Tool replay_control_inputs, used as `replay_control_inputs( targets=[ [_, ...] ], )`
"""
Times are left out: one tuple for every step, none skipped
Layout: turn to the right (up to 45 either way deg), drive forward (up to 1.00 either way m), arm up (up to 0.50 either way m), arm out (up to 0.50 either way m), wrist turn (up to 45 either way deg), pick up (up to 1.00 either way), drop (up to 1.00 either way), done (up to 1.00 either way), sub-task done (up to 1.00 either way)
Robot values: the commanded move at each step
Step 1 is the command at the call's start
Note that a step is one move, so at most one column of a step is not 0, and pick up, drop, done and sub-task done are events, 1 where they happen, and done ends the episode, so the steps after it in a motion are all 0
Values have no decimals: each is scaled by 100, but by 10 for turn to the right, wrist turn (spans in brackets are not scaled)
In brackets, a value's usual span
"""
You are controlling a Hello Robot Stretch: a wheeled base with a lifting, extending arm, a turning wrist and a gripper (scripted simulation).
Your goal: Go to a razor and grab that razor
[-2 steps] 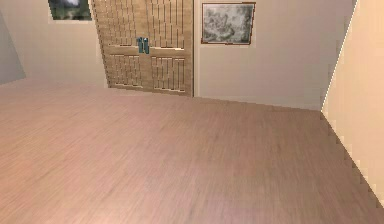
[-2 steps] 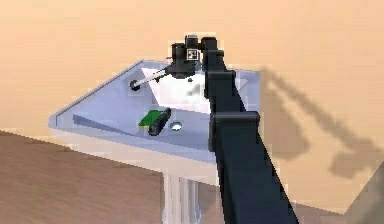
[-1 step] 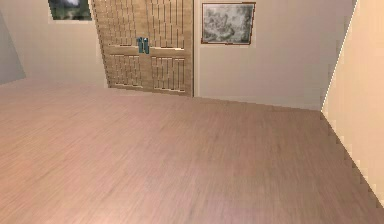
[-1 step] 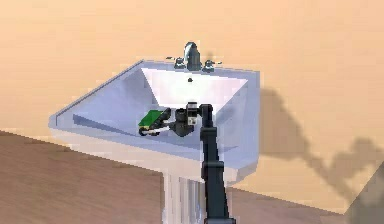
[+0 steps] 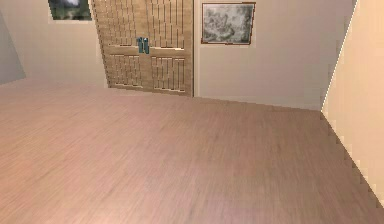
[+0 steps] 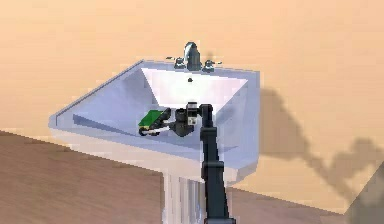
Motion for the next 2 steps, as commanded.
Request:
replay_control_inputs(
  targets=[
    [0, 0, 10, 0, 0, 0, 0, 0, 0],
    [0, 0, 0, 0, 0, 0, 0, 100, 0]
  ],
)
